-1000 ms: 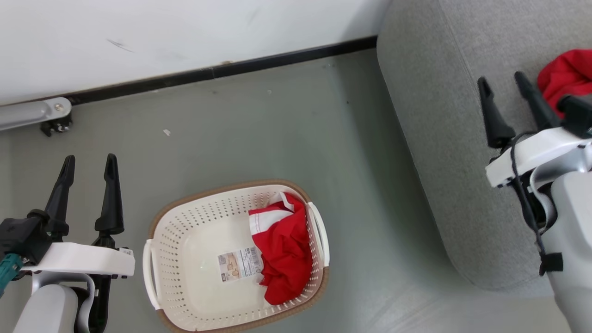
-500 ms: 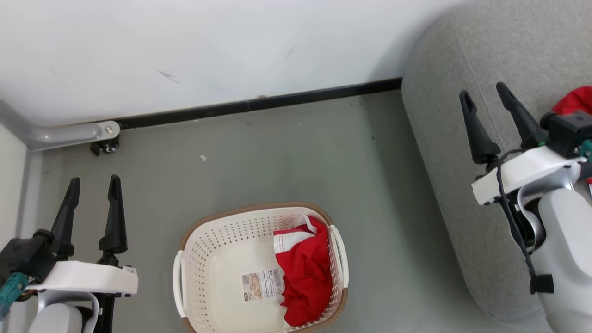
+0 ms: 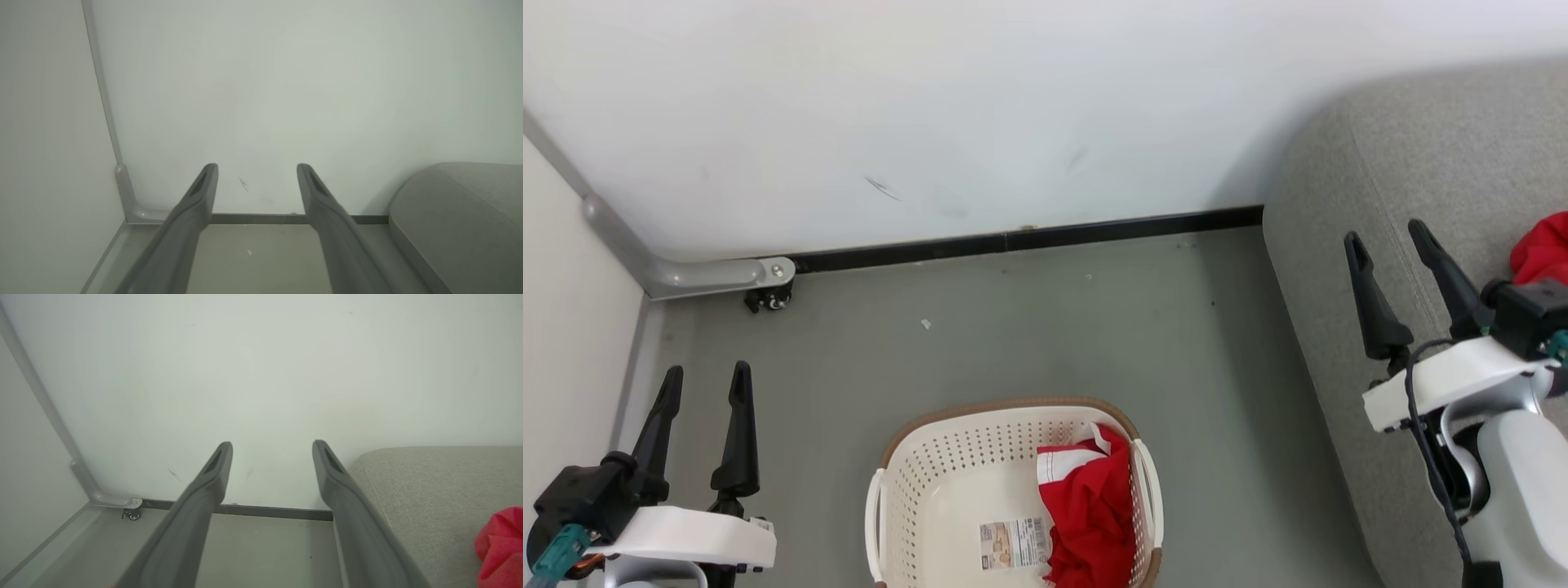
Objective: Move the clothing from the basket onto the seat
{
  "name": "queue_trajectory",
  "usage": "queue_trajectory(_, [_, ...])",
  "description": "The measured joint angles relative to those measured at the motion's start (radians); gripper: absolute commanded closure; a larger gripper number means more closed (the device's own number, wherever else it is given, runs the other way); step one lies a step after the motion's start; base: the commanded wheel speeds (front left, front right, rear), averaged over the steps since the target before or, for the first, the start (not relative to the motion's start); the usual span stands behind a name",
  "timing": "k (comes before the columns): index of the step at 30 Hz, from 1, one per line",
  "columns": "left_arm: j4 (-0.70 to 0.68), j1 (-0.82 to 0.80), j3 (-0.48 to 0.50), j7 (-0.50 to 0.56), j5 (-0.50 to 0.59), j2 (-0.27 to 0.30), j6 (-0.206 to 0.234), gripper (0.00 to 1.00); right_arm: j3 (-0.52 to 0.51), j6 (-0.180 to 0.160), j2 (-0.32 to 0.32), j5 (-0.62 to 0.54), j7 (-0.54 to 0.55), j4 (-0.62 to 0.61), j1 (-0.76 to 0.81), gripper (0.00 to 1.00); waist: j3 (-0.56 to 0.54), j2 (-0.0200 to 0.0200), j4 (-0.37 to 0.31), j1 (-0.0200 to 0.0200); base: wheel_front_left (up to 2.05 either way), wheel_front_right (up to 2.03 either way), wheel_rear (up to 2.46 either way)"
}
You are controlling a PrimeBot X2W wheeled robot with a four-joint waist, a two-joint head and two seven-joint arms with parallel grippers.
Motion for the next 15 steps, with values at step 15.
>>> queue_trajectory(15, [0.02,0.085,0.026,0.0,0.052,-0.016,-0.03,0.0,-0.051,0.0,0.069,-0.044,0.0,-0.062,0.178,0.0,-0.1,0.0,0.028,0.0,0.0,0.0,0.0])
